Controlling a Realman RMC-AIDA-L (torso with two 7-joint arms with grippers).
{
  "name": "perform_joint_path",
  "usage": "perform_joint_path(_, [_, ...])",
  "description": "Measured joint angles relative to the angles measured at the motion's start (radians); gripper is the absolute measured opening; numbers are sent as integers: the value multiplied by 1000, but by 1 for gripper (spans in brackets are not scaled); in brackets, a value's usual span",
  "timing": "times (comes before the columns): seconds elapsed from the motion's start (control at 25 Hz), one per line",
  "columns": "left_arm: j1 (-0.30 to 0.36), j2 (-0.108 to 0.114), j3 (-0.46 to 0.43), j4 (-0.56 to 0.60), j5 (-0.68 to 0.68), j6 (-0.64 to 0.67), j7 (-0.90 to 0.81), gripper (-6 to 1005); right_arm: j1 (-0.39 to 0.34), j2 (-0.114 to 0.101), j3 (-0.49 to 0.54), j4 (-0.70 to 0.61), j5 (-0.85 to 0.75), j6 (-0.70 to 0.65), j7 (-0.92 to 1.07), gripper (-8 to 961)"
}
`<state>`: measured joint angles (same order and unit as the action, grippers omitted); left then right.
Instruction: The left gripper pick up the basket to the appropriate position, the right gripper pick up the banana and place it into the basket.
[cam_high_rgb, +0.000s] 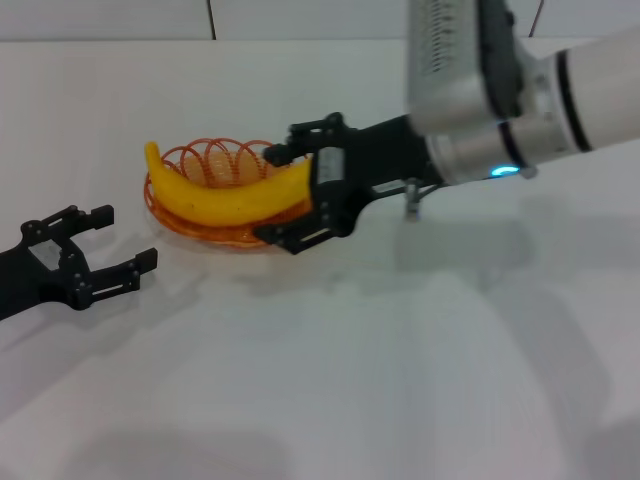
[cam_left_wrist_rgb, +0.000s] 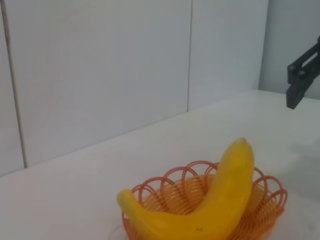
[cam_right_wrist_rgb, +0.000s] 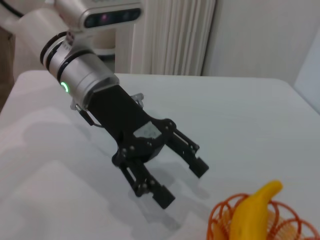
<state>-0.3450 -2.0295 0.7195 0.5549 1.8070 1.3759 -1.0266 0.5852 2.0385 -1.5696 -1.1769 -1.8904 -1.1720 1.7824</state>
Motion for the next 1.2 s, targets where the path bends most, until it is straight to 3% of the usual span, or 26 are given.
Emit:
perform_joint_path(0.28, [1, -1, -1, -14, -8, 0, 29, 865, -3, 0, 211, 226, 112, -108, -188, 884])
perform_joint_path(0.44, [-1, -3, -7, -25, -10, 0, 44, 865, 6, 0, 303, 355, 122, -102, -278, 884])
perform_joint_path(1.2, [-6, -3, -4, -24, -12, 0, 45, 865, 4, -1, 312, 518, 126, -18, -356, 884])
